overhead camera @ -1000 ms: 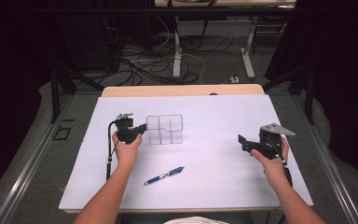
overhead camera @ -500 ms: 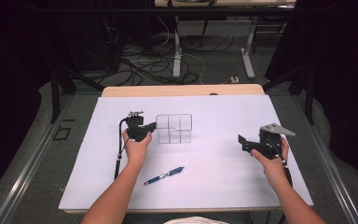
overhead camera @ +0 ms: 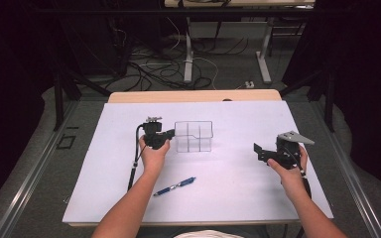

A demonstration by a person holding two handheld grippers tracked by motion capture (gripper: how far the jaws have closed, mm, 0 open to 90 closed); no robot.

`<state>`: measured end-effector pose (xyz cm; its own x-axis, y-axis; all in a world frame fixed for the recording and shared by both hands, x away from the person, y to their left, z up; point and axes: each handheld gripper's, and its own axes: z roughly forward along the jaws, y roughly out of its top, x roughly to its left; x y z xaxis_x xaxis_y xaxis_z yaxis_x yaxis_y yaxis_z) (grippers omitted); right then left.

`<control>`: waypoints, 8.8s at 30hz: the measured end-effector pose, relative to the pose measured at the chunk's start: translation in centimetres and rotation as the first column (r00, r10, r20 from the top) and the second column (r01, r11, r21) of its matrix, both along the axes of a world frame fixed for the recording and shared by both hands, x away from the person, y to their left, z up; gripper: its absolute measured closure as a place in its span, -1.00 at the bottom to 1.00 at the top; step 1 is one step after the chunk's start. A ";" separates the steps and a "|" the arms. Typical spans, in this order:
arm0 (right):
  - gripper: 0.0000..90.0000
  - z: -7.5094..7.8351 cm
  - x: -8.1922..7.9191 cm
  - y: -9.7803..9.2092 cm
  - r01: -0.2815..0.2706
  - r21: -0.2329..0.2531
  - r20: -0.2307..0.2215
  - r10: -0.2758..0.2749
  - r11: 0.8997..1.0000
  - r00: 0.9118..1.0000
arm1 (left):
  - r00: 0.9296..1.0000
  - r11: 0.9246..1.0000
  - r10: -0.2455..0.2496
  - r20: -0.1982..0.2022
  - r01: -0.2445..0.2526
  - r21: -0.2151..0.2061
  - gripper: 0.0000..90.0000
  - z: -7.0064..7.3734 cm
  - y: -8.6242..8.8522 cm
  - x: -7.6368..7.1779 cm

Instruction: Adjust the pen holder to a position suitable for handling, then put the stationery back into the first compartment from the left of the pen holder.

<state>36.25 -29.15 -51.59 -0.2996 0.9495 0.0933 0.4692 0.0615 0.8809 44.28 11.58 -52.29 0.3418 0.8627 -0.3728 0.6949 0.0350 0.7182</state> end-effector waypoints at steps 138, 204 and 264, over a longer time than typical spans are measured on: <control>-0.84 0.2 -0.6 0.1 -0.027 -0.021 0.001 0.027 0.999 1.000 | 0.803 0.671 -0.583 -0.124 0.561 0.485 -0.12 0.7 1.3 -11.4; -0.83 0.1 -0.5 0.4 -0.047 -0.026 -0.004 0.047 0.999 0.999 | 0.689 0.511 -0.635 -0.349 0.714 0.479 0.77 -0.7 -0.3 -11.7; -0.95 0.6 -0.7 1.7 -0.087 -0.056 0.010 0.087 0.995 0.996 | 0.745 0.520 -0.667 0.017 0.450 0.726 0.77 4.8 -1.8 -12.2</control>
